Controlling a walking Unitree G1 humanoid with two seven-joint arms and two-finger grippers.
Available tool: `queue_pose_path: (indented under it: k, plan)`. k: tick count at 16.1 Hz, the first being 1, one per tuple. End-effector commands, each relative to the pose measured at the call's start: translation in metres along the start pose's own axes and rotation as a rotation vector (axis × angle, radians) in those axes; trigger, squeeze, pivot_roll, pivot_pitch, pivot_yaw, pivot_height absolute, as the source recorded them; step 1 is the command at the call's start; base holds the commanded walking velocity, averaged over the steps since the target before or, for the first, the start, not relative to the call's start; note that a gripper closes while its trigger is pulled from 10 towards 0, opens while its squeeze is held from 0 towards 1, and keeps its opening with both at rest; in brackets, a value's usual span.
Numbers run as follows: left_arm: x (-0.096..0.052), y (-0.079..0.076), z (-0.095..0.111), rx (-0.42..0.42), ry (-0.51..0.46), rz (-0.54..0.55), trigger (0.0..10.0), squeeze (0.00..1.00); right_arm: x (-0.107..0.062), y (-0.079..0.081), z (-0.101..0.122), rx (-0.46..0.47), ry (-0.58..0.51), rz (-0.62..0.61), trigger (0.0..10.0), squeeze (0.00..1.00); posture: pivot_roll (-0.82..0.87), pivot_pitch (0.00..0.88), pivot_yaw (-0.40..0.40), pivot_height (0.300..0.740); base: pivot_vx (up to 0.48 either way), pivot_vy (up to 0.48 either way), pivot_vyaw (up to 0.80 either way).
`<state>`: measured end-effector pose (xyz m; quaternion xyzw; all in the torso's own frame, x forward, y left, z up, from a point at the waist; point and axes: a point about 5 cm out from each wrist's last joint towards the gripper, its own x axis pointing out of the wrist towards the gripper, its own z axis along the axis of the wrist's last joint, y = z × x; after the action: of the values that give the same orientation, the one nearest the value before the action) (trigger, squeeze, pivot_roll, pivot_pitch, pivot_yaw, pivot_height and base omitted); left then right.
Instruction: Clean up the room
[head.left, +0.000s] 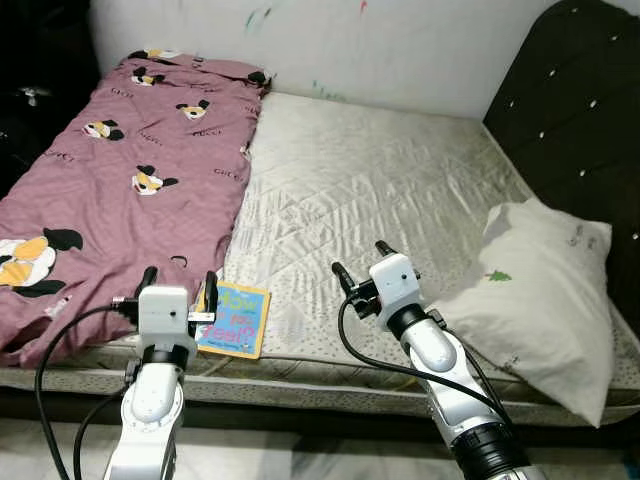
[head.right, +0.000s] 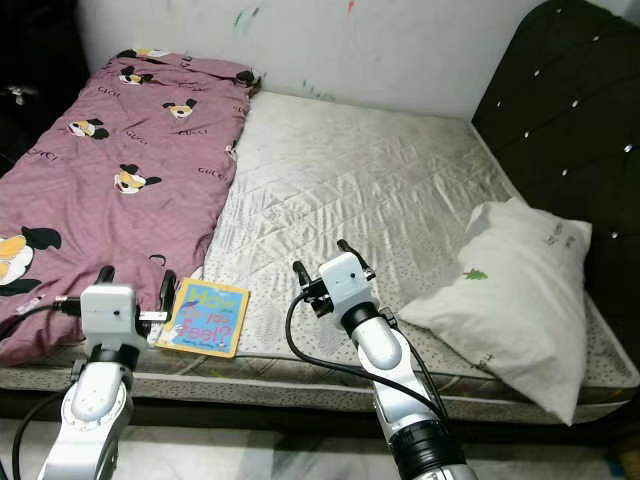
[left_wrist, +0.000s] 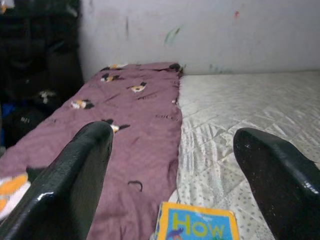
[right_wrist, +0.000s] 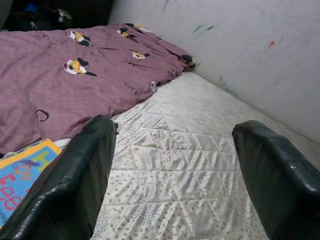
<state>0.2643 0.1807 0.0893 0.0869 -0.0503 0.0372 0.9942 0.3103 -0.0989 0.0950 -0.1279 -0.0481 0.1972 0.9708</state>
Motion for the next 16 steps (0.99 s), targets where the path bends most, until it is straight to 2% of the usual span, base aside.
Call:
queue_pose_path:
  k: [1, 4, 6, 8, 11, 13, 15, 16]
  plan:
    - [0.006, -0.007, 0.003, 0.003, -0.008, -0.051, 10.0, 0.00, -0.003, -0.008, -0.002, -0.004, 0.005, -0.046, 10.0, 0.00, 0.02, 0.000, -0.080, 0.740, 0.000, 0.000, 0.00]
    - [0.020, -0.020, 0.005, 0.018, -0.015, -0.150, 10.0, 0.00, -0.015, -0.014, -0.008, 0.000, 0.011, -0.138, 10.0, 0.00, -0.06, 0.000, 0.017, 0.740, 0.000, 0.000, 0.00]
    - [0.029, -0.030, 0.007, 0.001, -0.015, -0.216, 10.0, 0.00, -0.028, -0.023, -0.015, -0.013, 0.030, -0.203, 10.0, 0.00, -0.12, 0.000, 0.062, 0.740, 0.000, 0.000, 0.00]
    - [0.036, -0.036, 0.009, 0.003, -0.022, -0.240, 10.0, 0.00, -0.034, -0.025, -0.019, -0.022, 0.039, -0.220, 10.0, 0.00, -0.15, 0.000, 0.069, 0.740, 0.000, 0.000, 0.00]
    - [0.050, -0.044, 0.022, 0.010, -0.082, -0.267, 10.0, 0.00, -0.035, -0.023, -0.020, -0.053, 0.069, -0.233, 10.0, 0.00, -0.17, 0.000, 0.066, 0.740, 0.000, 0.000, 0.00]
    - [0.049, -0.044, 0.021, 0.018, -0.085, -0.283, 10.0, 0.00, -0.035, -0.016, -0.017, -0.049, 0.055, -0.230, 10.0, 0.00, -0.15, 0.000, 0.087, 0.740, 0.000, 0.000, 0.00]
    - [0.044, -0.037, 0.012, 0.016, -0.055, -0.250, 10.0, 0.00, -0.038, -0.020, -0.015, -0.006, 0.031, -0.288, 10.0, 0.00, -0.16, 0.000, 0.141, 0.740, 0.000, 0.000, 0.00]
    - [0.044, -0.037, 0.010, 0.010, -0.047, -0.247, 10.0, 0.00, -0.039, -0.021, -0.016, 0.010, 0.027, -0.305, 10.0, 0.00, -0.16, 0.000, 0.144, 0.740, 0.000, 0.000, 0.00]
